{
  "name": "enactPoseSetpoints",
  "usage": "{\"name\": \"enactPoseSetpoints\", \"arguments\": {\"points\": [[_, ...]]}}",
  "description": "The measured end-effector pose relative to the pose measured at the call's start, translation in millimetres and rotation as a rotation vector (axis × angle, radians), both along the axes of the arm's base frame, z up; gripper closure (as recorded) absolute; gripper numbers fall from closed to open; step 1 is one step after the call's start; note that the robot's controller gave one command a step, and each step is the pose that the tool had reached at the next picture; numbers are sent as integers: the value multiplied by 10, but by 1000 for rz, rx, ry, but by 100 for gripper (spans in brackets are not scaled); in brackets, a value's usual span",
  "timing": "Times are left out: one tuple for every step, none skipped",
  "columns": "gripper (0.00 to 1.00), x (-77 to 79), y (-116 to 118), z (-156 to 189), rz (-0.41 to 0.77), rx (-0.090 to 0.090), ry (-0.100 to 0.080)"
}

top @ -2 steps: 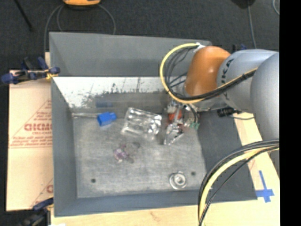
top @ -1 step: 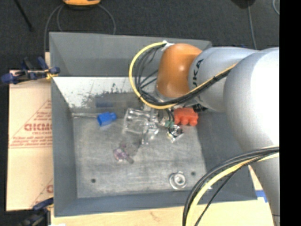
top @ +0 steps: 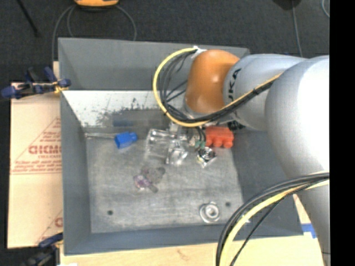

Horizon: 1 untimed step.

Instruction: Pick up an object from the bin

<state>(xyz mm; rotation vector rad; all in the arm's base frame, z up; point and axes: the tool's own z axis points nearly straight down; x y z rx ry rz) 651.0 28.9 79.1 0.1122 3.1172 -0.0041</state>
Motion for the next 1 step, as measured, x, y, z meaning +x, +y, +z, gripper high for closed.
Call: {"name": "enactPoseSetpoints", "arguments": {"points": [[100,-185,26,1345,13,0,14]]}}
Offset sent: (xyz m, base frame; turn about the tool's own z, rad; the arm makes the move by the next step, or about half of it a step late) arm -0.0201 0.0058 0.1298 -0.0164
